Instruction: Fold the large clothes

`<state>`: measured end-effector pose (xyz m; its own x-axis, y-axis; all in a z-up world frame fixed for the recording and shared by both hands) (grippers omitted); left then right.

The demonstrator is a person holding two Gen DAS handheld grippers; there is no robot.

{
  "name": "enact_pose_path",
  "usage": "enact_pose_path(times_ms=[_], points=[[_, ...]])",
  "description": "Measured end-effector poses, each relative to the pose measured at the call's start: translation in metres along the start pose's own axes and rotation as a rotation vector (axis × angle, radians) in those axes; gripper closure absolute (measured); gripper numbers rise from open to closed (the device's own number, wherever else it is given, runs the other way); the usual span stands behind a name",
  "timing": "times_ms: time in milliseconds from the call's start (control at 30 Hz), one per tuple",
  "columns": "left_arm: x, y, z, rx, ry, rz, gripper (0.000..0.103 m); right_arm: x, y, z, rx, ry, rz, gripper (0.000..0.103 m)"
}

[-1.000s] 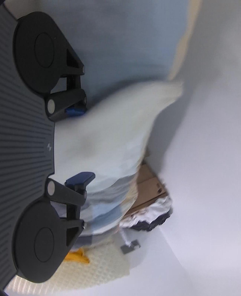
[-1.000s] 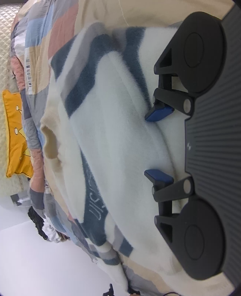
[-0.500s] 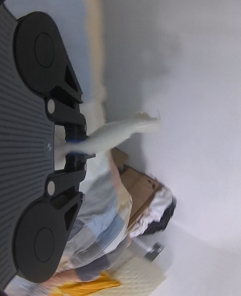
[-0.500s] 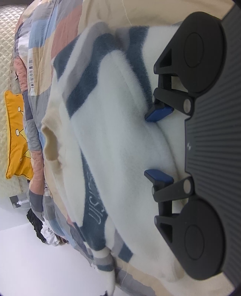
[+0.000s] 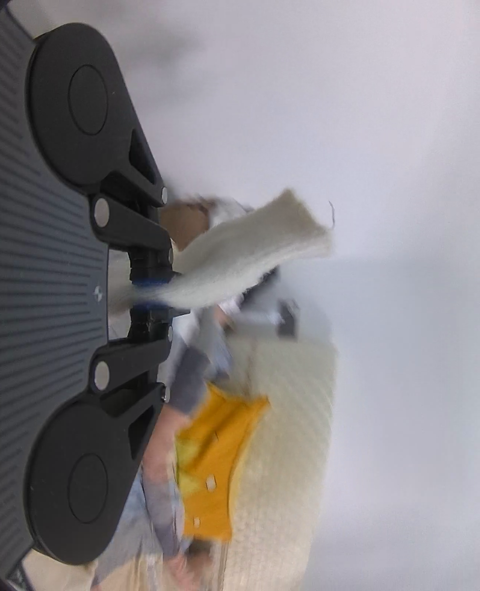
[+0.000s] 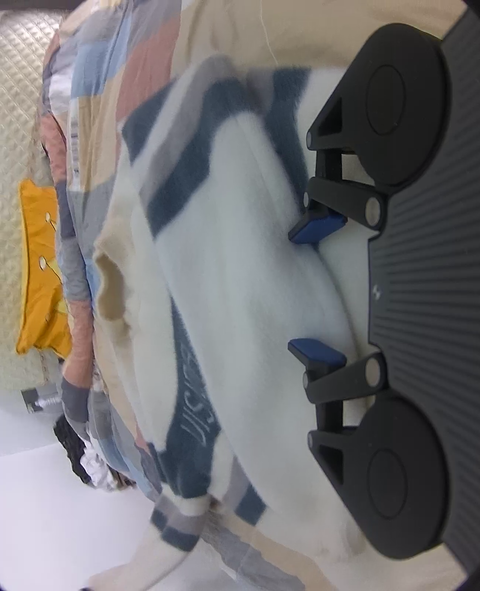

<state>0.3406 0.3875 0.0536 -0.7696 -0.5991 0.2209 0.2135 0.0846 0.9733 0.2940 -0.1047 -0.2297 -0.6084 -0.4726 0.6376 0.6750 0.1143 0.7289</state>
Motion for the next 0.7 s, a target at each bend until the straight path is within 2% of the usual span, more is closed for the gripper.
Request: enact_pose_path(times_ms=[67, 167, 367, 500, 600, 700], points=[[0.028, 0.018, -0.034, -0.036, -0.055, -0.049, 0.093, 0.006, 0.004, -0.004, -0.006, -0.016, -0.023, 0.043], [0.069, 0.034, -0.081, -0.041, -0.137, -0.075, 0.093, 0.018, 0.01, -0.011, -0.022, -0.033, -0.054, 0.043], [0.146, 0.034, -0.183, -0.074, -0.339, -0.083, 0.093, 0.048, 0.018, -0.031, -0.147, -0.003, -0.122, 0.043], [0.184, 0.007, -0.251, -0.034, -0.454, -0.057, 0.093, 0.063, 0.024, -0.041, -0.2, 0.014, -0.175, 0.043], [0.208, -0.034, -0.296, 0.023, -0.522, -0.002, 0.093, 0.08, 0.035, -0.044, -0.139, -0.026, -0.25, 0.043], [0.218, -0.088, -0.33, 0.046, -0.566, 0.07, 0.093, 0.091, 0.037, -0.06, -0.236, 0.01, -0.284, 0.043]])
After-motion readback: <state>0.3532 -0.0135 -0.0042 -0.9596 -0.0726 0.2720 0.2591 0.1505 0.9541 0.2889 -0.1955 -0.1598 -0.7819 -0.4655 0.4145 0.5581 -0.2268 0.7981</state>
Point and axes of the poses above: each gripper's, at about its wrist camera, not at the fingertips, and x roughly against the way its jaws point, z to its left, y to its top, the point moved 10 cm from there along -x, roughly the way its jaws point, and after that the axes turned 11 degrees about y, right-handed, at the moved point
